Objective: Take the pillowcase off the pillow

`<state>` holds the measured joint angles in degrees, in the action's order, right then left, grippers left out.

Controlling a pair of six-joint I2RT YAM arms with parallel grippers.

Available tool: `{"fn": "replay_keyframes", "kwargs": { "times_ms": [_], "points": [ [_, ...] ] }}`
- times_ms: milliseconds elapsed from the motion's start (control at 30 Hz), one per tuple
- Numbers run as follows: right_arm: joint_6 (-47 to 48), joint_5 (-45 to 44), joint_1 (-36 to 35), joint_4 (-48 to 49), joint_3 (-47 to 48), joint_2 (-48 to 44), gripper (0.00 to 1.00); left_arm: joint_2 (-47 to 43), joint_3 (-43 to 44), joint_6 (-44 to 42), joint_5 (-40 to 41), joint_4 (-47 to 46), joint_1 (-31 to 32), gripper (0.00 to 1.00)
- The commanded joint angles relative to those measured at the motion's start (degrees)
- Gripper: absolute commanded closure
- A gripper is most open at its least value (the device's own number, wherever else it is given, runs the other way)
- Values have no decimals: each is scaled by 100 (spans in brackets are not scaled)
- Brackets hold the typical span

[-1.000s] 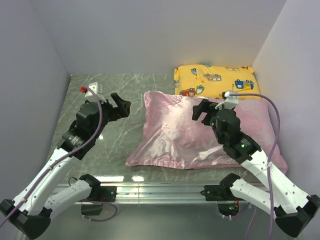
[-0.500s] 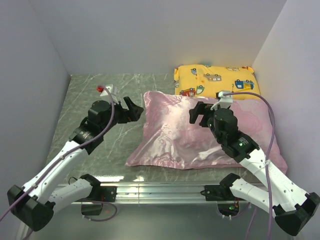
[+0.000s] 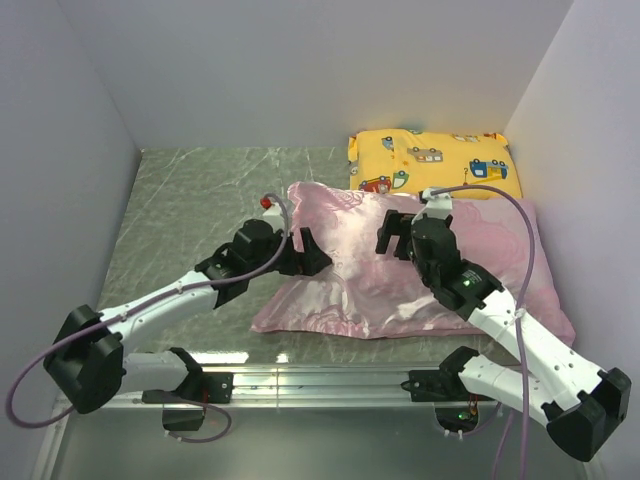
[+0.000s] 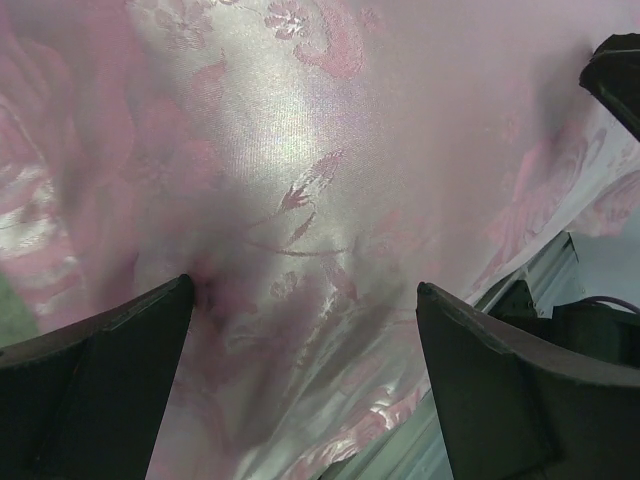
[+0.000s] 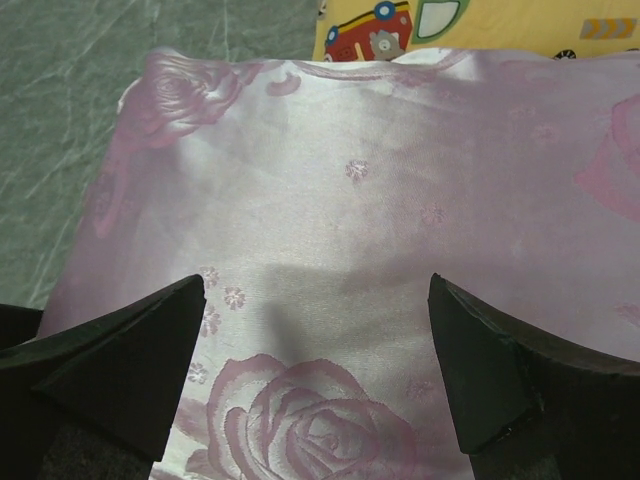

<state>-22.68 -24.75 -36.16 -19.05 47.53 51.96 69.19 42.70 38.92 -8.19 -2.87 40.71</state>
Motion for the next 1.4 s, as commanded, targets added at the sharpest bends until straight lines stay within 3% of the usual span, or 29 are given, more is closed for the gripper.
{"fn": "replay_keyframes", "kwargs": {
  "times_ms": [0,67,133,167,233,267,300,333,533,767,900,1067,1367],
  "points": [
    [-17,-293,-66,120,-130,112,1,235,-7,195,27,-618,139,1],
    [-26,-311,-66,147,-182,191,2,446,2,239,142,-627,157,2],
    [-26,-328,-84,156,-174,278,2,586,-7,344,238,-627,148,19],
    [-26,-346,-101,147,-156,296,2,622,10,371,343,-592,148,44],
    [0,-416,-119,138,-139,314,2,675,37,397,431,-478,148,70],
    [9,-442,-128,147,-139,306,3,658,98,397,571,-390,148,89],
    [18,-451,-128,147,-130,314,3,640,133,389,703,-302,148,97],
    [35,-469,-137,147,-121,288,3,535,168,397,800,-40,157,100],
    [237,-451,-251,94,72,209,4,-535,388,336,2056,954,113,100],
    [483,-276,-593,59,353,209,4,-1688,485,380,2066,1658,-782,100],
    [904,-362,-1356,-72,599,287,4,-2032,696,240,2128,2114,-1205,100],
    [1239,-1408,-3254,-126,811,612,3,-2023,907,90,1821,2230,-1645,100],
    [1697,-2752,-5215,41,811,2264,1,-1865,1249,-121,1627,2353,-1900,100]
  ]
}}
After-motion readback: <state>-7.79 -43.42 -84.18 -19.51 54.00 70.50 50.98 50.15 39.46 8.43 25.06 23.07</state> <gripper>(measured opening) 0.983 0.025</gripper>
